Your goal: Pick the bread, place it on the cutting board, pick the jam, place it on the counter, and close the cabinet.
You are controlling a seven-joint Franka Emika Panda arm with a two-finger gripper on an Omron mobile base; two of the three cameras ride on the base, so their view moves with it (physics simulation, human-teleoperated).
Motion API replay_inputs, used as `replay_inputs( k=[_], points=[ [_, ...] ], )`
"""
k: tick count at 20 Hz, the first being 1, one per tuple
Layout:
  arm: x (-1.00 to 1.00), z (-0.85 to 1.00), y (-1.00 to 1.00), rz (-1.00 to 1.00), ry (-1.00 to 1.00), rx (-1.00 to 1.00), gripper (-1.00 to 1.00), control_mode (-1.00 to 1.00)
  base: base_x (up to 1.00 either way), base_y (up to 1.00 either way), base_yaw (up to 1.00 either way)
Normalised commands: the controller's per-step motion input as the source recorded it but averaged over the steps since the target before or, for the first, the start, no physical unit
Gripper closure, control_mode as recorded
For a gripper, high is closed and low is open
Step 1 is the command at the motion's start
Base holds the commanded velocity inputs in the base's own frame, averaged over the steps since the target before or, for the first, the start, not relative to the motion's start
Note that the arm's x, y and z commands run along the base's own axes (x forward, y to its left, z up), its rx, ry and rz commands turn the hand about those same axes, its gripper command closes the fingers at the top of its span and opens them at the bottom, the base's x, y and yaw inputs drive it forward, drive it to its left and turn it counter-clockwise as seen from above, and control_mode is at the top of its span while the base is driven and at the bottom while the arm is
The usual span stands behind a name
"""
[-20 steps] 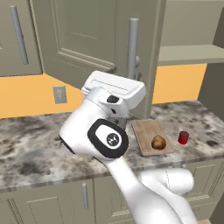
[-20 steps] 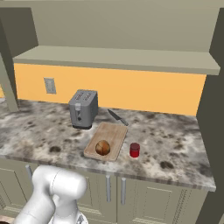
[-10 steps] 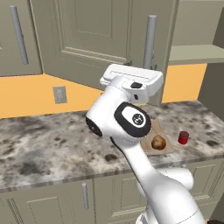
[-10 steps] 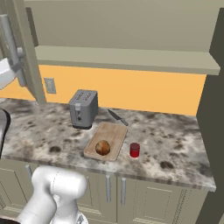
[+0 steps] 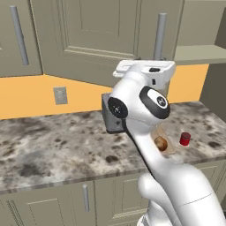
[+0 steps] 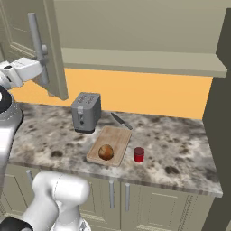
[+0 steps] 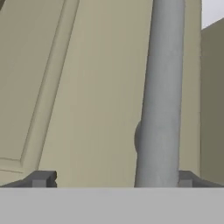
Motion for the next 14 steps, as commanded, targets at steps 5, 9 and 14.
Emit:
replay_inputs(
  k=[5,9,14],
  points=[
    [0.49,0.00,-0.32,0.09,0.16,0.03,-1.00,-1.00,0.00,0.00,0.00],
    [0.50,0.00,-0.29,0.10,0.13,0.01,-1.00,-1.00,0.00,0.00,0.00],
    [0.55,0.00,-0.31,0.12,0.07,0.00,-1.00,-1.00,0.00,0.00,0.00]
  ],
)
